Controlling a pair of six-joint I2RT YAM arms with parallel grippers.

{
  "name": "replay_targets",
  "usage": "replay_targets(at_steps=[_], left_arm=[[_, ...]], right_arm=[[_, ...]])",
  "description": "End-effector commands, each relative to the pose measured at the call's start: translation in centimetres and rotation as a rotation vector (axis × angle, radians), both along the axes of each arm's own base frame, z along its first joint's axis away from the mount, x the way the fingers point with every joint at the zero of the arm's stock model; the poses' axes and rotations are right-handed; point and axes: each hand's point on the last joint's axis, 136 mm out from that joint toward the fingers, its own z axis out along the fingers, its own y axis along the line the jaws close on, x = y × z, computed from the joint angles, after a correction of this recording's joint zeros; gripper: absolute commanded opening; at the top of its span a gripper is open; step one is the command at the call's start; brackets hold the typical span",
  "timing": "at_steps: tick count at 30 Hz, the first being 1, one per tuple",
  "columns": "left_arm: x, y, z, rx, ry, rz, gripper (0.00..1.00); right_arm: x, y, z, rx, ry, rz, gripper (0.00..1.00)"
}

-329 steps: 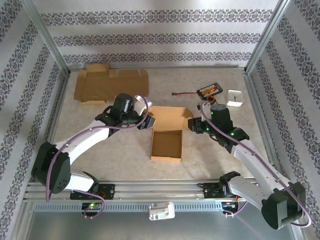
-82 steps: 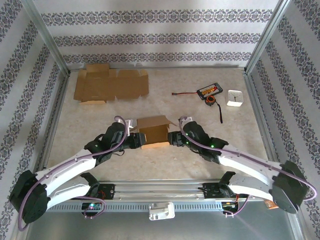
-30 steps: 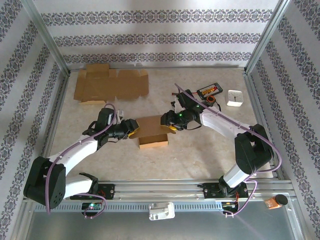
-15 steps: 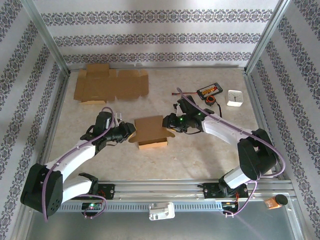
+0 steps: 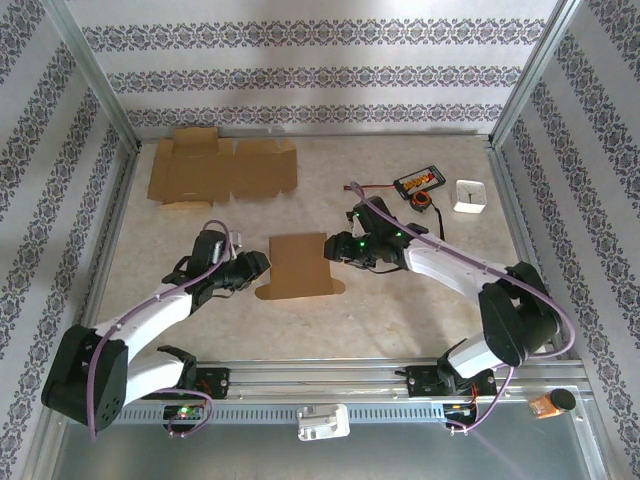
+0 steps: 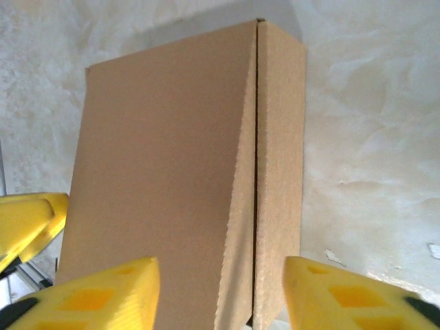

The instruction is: Fold the paper box

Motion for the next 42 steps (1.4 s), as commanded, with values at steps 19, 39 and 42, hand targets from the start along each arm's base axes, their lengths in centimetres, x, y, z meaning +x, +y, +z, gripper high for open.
replay_targets(at_steps=[19, 39, 42], left_arm=[[-0.7, -1.3, -4.9, 0.096, 0.08, -0.183, 0.4], [2.0, -1.1, -4.0, 0.165, -0.014, -0.169, 0.52], [1.4, -1.2, -5.7, 0.167, 0.032, -0.189, 0.42]], right_arm=[[-2.3, 0.7, -6.8, -0.292, -0.034, 0.144, 0.43], [1.0, 3.5, -4.9, -0.103, 0.002, 0.091, 0.54], [0.7, 3.5, -6.2, -0.118, 0.027, 0.096, 0.48]])
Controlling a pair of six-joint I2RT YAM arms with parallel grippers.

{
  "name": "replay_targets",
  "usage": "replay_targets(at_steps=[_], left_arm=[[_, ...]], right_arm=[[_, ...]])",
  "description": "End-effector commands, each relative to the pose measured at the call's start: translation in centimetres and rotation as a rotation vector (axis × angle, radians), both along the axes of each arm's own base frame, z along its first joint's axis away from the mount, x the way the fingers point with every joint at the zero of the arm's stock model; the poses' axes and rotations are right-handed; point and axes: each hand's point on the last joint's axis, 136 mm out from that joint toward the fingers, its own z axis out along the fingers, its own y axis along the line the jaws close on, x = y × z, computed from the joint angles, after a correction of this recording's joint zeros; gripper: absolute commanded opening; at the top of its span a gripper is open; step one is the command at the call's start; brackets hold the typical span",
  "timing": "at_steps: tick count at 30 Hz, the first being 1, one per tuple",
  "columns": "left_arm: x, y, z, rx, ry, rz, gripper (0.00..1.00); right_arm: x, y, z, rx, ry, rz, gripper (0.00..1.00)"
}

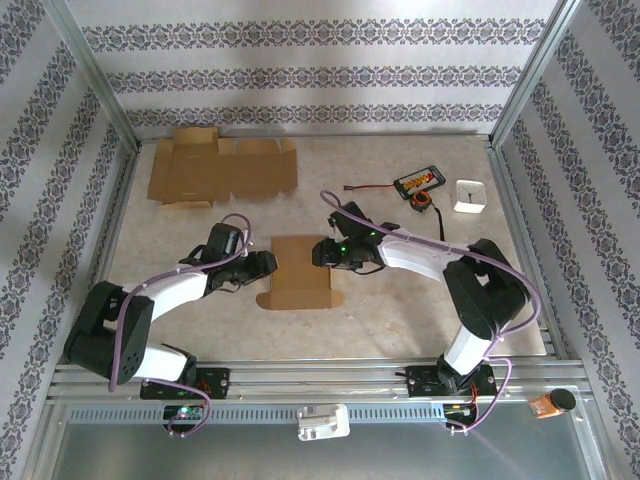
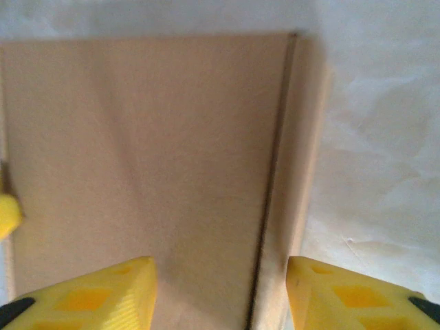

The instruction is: Fold the paper box

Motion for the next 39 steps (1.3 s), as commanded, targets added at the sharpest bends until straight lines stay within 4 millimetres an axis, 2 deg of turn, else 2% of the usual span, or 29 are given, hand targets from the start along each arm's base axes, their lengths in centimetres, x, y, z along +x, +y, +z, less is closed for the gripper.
replay_targets(at_steps=[1, 5, 10, 13, 17, 20, 24, 33, 39], left_arm=[[-0.8, -0.4, -1.4, 0.005, 0.036, -0.032, 0.4], [-0.7, -0.6, -0.4, -0.024, 0.016, -0.026, 0.4], [0.1, 0.3, 2.9, 0.01, -0.075, 0.007, 0.6], [0.3, 1.1, 4.5, 0.044, -0.124, 0.028, 0.64], [0.1, 1.9, 6.1, 0.065, -0.175, 0.039, 0.68], [0.0, 2.3, 7.2, 0.074, -0.224, 0.038, 0.7], [-0.3, 2.7, 7.6, 0.076, -0.249, 0.049, 0.72], [-0.6, 2.5, 7.2, 0.055, -0.231, 0.051, 0.73], [-0.4, 2.3, 7.4, 0.045, -0.228, 0.049, 0.74]], right_arm=[[-0.5, 1.0, -0.6, 0.029, 0.029, 0.012, 0.44], [-0.2, 0.8, -0.7, 0.055, 0.03, -0.005, 0.36], [0.1, 0.1, -0.7, 0.092, 0.056, -0.025, 0.36], [-0.1, 0.3, 0.3, 0.126, 0.052, -0.004, 0.45], [0.0, 0.1, 2.2, 0.152, 0.021, -0.001, 0.45], [0.1, -0.2, 2.8, 0.158, 0.009, -0.019, 0.41], [0.1, -0.6, 2.9, 0.161, 0.006, -0.024, 0.35], [-0.3, -1.8, 0.0, 0.087, 0.031, -0.029, 0.3], [-0.4, -1.7, -1.1, 0.086, 0.051, -0.024, 0.2]])
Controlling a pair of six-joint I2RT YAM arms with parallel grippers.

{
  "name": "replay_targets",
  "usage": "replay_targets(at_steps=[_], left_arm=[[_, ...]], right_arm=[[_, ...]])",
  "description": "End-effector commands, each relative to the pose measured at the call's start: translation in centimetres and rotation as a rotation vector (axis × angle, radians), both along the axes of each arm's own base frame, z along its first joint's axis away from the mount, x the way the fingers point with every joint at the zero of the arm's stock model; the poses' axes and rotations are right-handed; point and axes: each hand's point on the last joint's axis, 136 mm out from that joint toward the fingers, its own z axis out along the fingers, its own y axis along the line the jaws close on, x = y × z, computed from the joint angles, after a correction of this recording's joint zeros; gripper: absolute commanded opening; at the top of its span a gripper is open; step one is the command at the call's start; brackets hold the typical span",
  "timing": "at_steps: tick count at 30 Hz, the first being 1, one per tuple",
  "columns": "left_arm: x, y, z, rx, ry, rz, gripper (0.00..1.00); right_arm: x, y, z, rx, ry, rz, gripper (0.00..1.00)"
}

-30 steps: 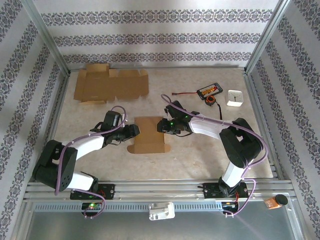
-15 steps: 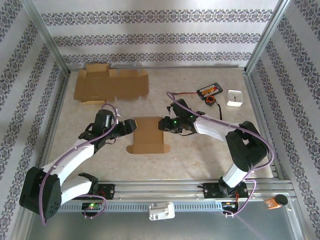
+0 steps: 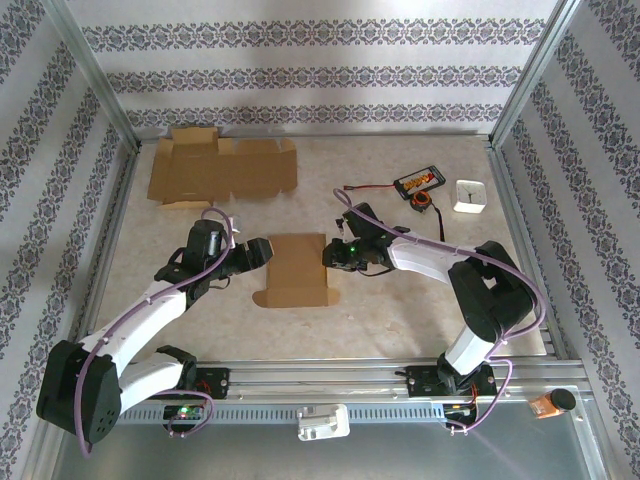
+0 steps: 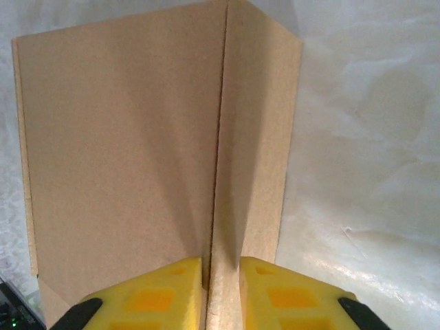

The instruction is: Fold the paper box

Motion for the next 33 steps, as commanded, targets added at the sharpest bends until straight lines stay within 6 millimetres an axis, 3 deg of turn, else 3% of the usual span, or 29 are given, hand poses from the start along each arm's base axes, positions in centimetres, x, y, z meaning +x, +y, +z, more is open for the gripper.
replay_targets(at_steps=[1, 7, 13, 20, 24, 29, 31, 33], left_arm=[[-0.1, 0.3, -0.5, 0.004, 0.018, 0.008, 0.74], [-0.4, 0.1, -1.8, -0.022, 0.063, 0.017, 0.75], [-0.2, -0.7, -2.8, -0.069, 0.114, 0.014, 0.77], [1.5, -3.5, -1.9, -0.26, 0.124, -0.023, 0.78], [2.2, -3.8, -3.3, -0.276, 0.168, -0.004, 0.78], [3.1, -5.3, -3.5, -0.385, 0.174, -0.028, 0.78], [3.4, -6.0, -3.5, -0.432, 0.176, -0.04, 0.75], [3.7, -6.5, -3.5, -0.471, 0.178, -0.04, 0.64]], right_arm=[[-0.3, -0.8, -1.9, -0.036, 0.028, -0.003, 0.19], [-0.1, -1.8, -2.6, -0.025, 0.038, -0.02, 0.14], [-0.1, -1.9, -3.1, 0.096, 0.087, 0.008, 0.09], [0.3, -3.1, -4.1, 0.123, 0.119, -0.011, 0.09], [0.3, -3.3, -4.5, 0.122, 0.126, -0.015, 0.09], [0.1, -3.2, -4.6, 0.132, 0.132, -0.011, 0.1], [0.2, -3.2, -4.5, 0.136, 0.132, -0.01, 0.1], [0.3, -3.0, -4.4, 0.141, 0.13, -0.009, 0.1]])
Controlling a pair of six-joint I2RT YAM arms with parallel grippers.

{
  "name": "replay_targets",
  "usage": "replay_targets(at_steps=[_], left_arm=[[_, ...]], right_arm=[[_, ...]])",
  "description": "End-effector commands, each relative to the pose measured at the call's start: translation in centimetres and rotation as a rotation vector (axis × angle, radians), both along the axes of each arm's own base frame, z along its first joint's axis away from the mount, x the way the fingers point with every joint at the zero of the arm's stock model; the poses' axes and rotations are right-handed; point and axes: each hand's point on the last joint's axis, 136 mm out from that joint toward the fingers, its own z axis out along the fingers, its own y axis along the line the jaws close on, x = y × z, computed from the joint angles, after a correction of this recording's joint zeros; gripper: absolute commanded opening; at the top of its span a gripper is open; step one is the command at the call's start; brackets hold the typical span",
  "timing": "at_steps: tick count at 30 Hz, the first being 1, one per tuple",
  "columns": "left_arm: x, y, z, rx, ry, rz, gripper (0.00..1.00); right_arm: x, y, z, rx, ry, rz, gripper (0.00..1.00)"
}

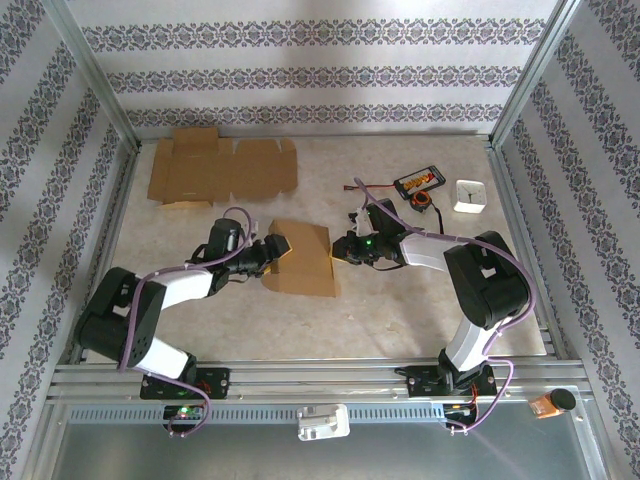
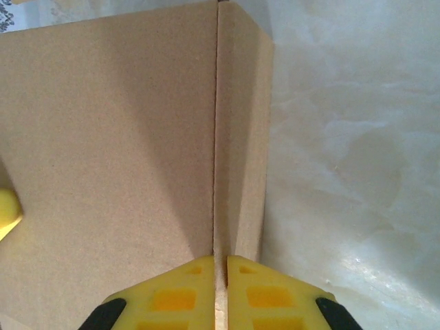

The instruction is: Fold the paper box

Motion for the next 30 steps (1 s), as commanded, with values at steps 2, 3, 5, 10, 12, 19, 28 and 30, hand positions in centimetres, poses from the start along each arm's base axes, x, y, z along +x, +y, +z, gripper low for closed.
replay_targets(at_steps=[2, 3, 5, 10, 12, 19, 28, 30], left_arm=[[1.1, -1.6, 2.0, -0.151, -0.044, 0.004, 0.51], [1.2, -1.7, 2.1, -0.164, -0.041, 0.009, 0.46], [1.4, -1.8, 2.4, -0.185, -0.036, 0.021, 0.39], [1.4, -1.1, 3.1, -0.165, -0.013, 0.073, 0.32], [1.2, -0.6, 3.2, -0.117, 0.0, 0.085, 0.31], [1.1, 0.4, 6.2, -0.043, -0.022, 0.108, 0.31], [0.8, 1.0, 8.9, -0.017, -0.068, 0.122, 0.29], [0.8, 1.1, 9.2, -0.016, -0.069, 0.127, 0.28]], right_arm=[[-1.8, -1.7, -3.8, -0.094, 0.102, -0.017, 0.12], [-1.7, -1.6, -3.5, -0.09, 0.096, -0.016, 0.13], [-1.6, -1.5, -2.4, -0.074, 0.072, -0.014, 0.19], [-0.9, -2.0, 3.3, -0.059, -0.09, -0.039, 0.47], [-0.7, -2.7, 6.3, -0.071, -0.209, -0.061, 0.53], [-4.9, -0.9, 15.8, -0.281, -0.928, 0.124, 0.82], [-9.7, 4.4, 17.3, -0.539, -1.518, 0.54, 0.98], [-9.9, 5.6, 16.8, -0.567, -1.589, 0.608, 0.98]])
